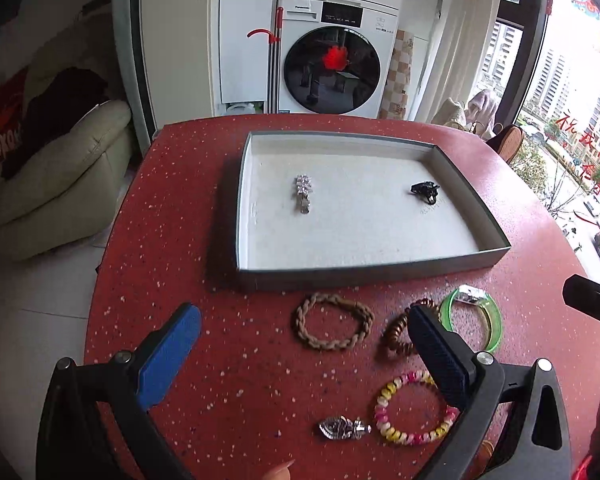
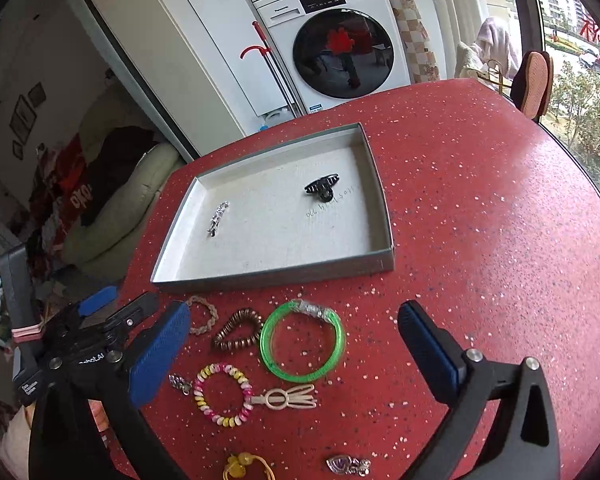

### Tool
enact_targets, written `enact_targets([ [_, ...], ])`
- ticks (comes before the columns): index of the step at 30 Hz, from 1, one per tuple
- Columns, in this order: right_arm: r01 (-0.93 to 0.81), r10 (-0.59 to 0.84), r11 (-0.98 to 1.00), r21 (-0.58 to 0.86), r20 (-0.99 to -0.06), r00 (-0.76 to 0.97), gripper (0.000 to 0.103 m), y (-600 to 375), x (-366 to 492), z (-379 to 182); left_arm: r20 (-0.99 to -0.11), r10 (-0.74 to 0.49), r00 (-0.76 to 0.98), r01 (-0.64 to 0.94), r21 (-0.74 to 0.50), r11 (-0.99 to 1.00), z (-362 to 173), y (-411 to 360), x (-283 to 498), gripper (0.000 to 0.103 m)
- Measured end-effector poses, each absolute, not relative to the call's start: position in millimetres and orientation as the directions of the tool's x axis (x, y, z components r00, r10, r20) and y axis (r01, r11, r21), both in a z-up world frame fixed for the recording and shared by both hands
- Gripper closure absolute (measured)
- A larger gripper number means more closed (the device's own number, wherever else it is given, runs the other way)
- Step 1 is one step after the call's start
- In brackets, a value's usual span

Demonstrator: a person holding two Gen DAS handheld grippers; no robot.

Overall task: Organize jewelry
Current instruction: 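Grasp a silver heart pendant with the right tool while the left tool grasps another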

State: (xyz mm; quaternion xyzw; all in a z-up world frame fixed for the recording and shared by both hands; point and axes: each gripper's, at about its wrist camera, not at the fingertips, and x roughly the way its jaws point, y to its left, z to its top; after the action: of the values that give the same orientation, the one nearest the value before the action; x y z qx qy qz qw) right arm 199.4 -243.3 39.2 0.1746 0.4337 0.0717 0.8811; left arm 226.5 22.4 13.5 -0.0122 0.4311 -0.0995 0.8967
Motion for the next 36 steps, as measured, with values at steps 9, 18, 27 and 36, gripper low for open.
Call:
enact_targets([
  [9,0.128,0.169,0.949,0.288,-0.808,0.565,0.000,-248.8,139.9,6.1,-0.796,-0.163,0.583,0.169,-0.078,0.983,-15.9,31.1,165.8,0.000],
  [18,0.126,0.052,0.982,0.139,-0.846,0.530,0.000,-242.6,107.1,-15.5,-0.828,-0.124,0.547,0.154,-0.046,0.987,-38.9,20.6,159.0,0.000],
  [27,0.108,0.036,0.988,0.108,-0.852,0.522,0.008,-233.6,106.1,-22.8,-0.823,-0.136,0.552,0.177,-0.044,0.983,-39.3,12.9,170.3,0.000],
  [36,0.087,0.013,0.994,0.065,-0.865,0.502,0.024,-222.8,114.3,-32.4,-0.827,-0.126,0.548,0.196,-0.019,0.980,-43.3,3.9,175.9,0.000],
])
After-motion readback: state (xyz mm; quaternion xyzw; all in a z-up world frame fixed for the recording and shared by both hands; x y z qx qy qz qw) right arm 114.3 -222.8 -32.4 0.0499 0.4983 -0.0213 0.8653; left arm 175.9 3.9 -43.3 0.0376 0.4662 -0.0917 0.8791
